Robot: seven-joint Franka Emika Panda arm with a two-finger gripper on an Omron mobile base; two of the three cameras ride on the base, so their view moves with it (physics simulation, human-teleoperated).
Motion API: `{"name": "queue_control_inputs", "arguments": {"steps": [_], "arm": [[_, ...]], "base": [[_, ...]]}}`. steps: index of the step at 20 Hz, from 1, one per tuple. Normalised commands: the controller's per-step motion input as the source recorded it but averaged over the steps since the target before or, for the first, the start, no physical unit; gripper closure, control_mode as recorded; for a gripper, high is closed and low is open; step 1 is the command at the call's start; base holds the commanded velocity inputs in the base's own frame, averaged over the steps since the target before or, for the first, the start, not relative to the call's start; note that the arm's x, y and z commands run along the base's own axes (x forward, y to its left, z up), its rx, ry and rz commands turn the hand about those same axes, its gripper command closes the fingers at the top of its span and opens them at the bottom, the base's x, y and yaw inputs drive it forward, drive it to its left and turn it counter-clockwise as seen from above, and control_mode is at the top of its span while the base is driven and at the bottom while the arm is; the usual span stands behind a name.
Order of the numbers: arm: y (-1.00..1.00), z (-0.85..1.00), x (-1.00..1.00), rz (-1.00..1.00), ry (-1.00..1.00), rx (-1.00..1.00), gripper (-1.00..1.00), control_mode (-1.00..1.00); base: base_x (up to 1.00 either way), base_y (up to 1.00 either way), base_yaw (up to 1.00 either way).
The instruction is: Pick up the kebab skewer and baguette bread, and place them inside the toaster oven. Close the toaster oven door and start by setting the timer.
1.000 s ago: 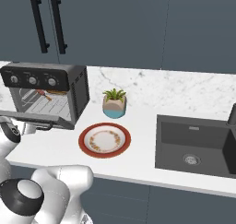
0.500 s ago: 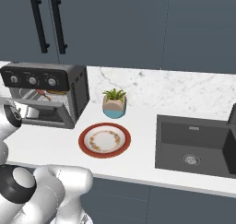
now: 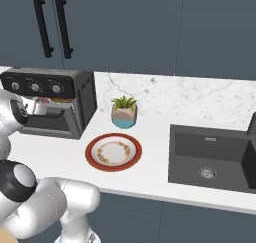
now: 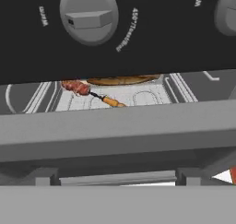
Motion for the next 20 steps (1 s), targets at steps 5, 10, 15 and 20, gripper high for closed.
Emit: {"name": "queue_control_inputs", "arguments": {"steps": [5,10,15,20], "arm": [[-0.05,0.16,0.33,0.0,0.0,0.0,-1.0,-1.0],[-0.01,0.05,0.29,0.0,0.0,0.0,-1.0,-1.0],[-0.01,0.0,0.13,0.0,-0.03,0.0,-1.0,-1.0],[-0.01,0.02,-0.21,0.0,-0.11,0.0,-1.0,-1.0]], "base": [[0.0,0.0,0.0],[0.0,0.0,0.0],[0.0,0.0,0.0],[0.0,0.0,0.0]]}}
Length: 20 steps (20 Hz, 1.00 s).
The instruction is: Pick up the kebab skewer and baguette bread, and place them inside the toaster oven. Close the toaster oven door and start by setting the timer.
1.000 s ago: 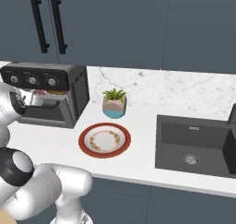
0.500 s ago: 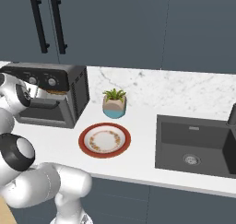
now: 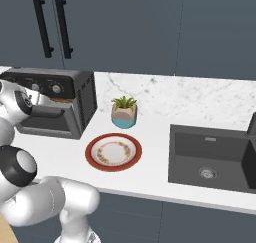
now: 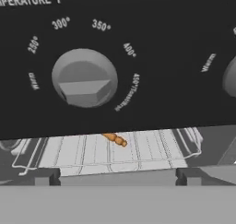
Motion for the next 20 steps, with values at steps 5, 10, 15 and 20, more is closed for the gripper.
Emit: {"name": "queue_control_inputs", "arguments": {"steps": [5,10,15,20], "arm": [[-0.09,-0.03,-0.59,0.0,-0.2,0.0,-1.0,-1.0],[-0.15,-0.32,-0.45,0.0,-0.29,0.0,-1.0,-1.0],[-0.09,-0.24,0.03,0.0,-0.21,0.0,-1.0,-1.0],[-0.01,-0.28,0.23,0.02,-0.12,0.0,-1.0,-1.0]], "base": [[0.0,0.0,0.0],[0.0,0.0,0.0],[0.0,0.0,0.0],[0.0,0.0,0.0]]}}
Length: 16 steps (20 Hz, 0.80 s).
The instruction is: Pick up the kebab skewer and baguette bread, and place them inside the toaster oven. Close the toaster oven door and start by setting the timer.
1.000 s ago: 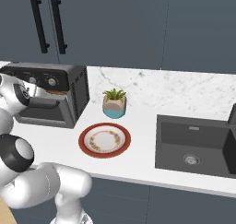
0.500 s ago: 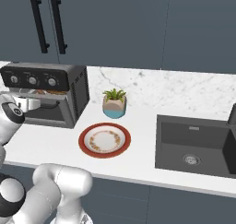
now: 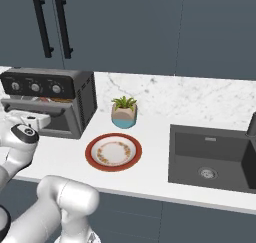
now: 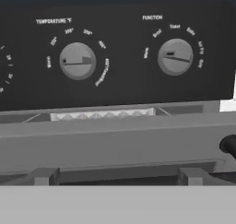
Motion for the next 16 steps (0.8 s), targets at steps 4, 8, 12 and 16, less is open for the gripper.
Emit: {"name": "queue_control_inputs", "arguments": {"steps": [4,8,12,16], "arm": [[0.0,-0.08,0.25,0.0,-0.03,0.0,-1.0,-1.0],[0.0,0.0,0.31,0.0,-0.01,0.0,-1.0,-1.0],[0.0,0.0,0.26,0.0,0.0,0.0,-1.0,-1.0],[0.0,0.0,0.21,0.0,0.0,0.0,-1.0,-1.0]], "base": [[0.0,0.0,0.0],[0.0,0.0,0.0],[0.0,0.0,0.0],[0.0,0.0,0.0]]}}
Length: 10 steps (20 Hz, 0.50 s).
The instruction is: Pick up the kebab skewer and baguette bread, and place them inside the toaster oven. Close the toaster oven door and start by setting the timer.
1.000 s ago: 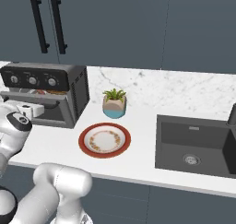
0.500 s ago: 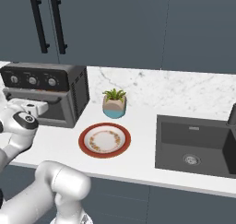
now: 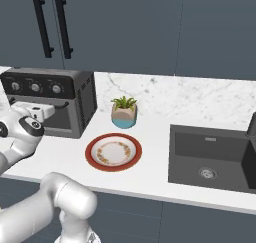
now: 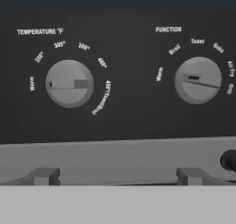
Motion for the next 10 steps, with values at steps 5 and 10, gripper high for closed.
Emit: {"name": "queue_control_inputs", "arguments": {"steps": [5,10], "arm": [[0.0,0.0,0.08,0.0,0.0,0.0,-1.0,-1.0],[0.0,0.0,0.0,0.0,0.0,0.0,-1.0,-1.0]], "base": [[0.0,0.0,0.0],[0.0,0.0,0.0]]}}
